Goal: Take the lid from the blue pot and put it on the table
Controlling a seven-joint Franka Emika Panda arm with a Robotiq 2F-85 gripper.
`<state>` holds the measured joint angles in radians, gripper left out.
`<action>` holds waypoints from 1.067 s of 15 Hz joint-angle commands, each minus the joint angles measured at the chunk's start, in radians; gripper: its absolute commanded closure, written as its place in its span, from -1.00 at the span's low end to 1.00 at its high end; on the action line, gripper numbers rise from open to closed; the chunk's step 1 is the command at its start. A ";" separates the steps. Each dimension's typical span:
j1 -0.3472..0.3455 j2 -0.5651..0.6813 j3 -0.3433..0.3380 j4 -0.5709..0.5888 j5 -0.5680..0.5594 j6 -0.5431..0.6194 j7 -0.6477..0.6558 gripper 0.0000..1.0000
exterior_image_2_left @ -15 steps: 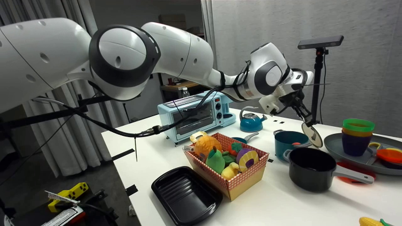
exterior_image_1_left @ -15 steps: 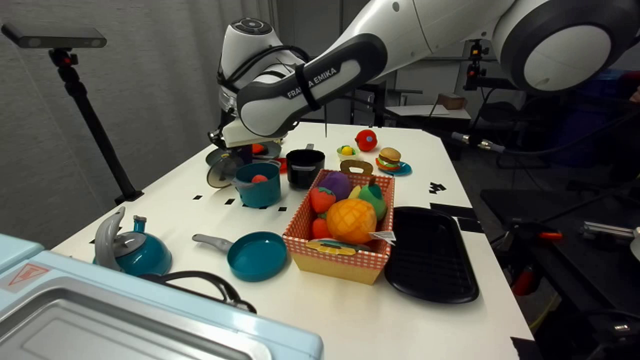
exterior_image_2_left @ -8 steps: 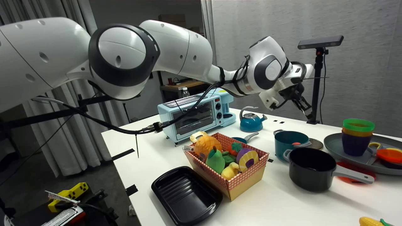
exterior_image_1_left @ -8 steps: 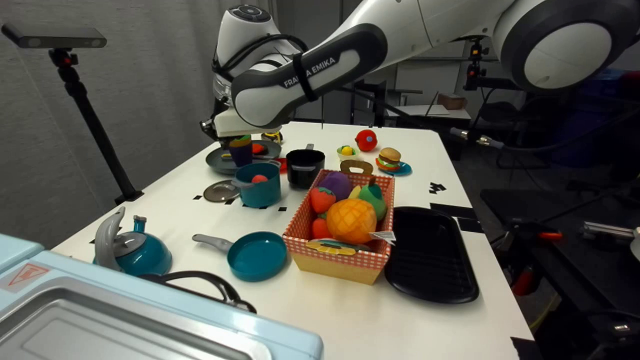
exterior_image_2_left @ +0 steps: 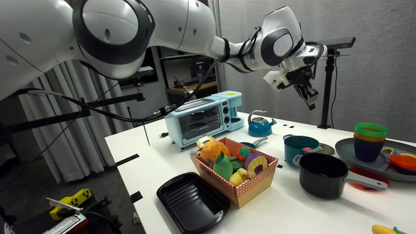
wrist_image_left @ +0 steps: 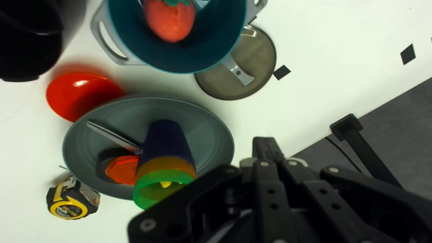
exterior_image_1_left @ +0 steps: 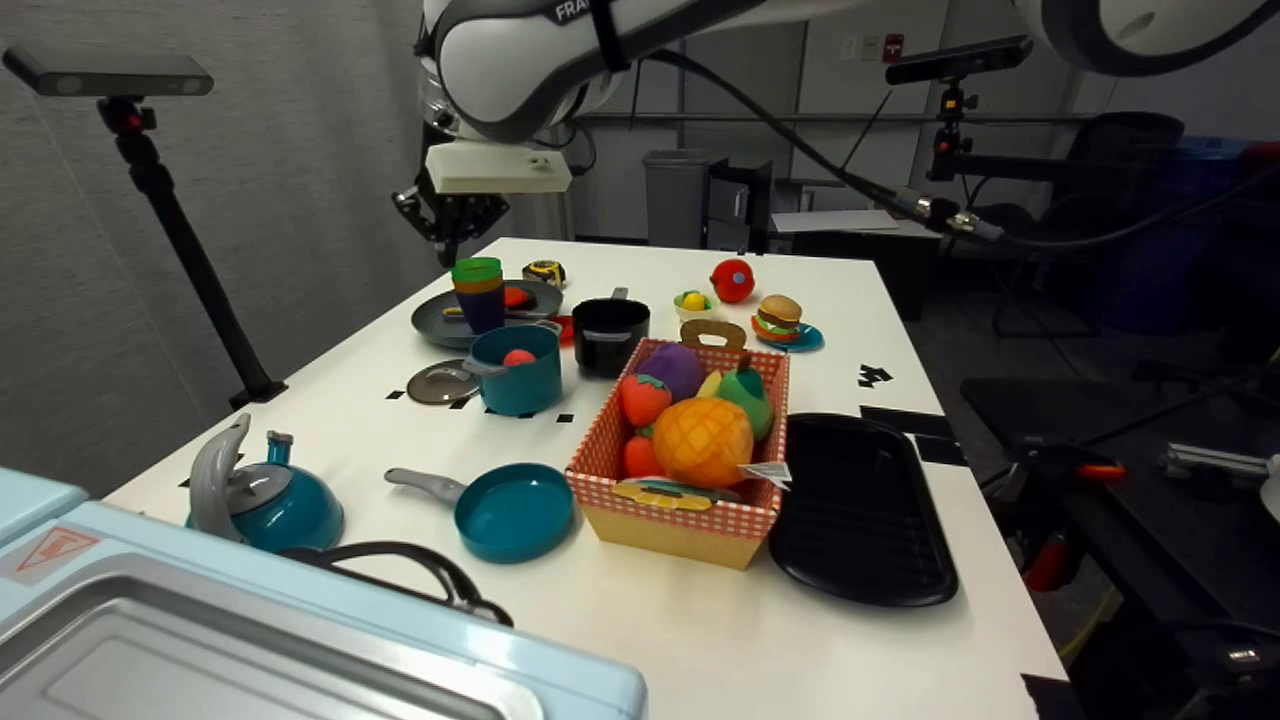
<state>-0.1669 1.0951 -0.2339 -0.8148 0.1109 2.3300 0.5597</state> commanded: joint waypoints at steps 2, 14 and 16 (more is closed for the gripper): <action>-0.023 -0.190 0.022 -0.217 0.014 -0.129 -0.111 1.00; -0.032 -0.540 0.036 -0.738 -0.029 -0.078 -0.415 1.00; -0.038 -0.583 0.046 -0.803 -0.030 -0.065 -0.465 1.00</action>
<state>-0.1913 0.6352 -0.2173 -1.4464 0.0986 2.2136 0.1745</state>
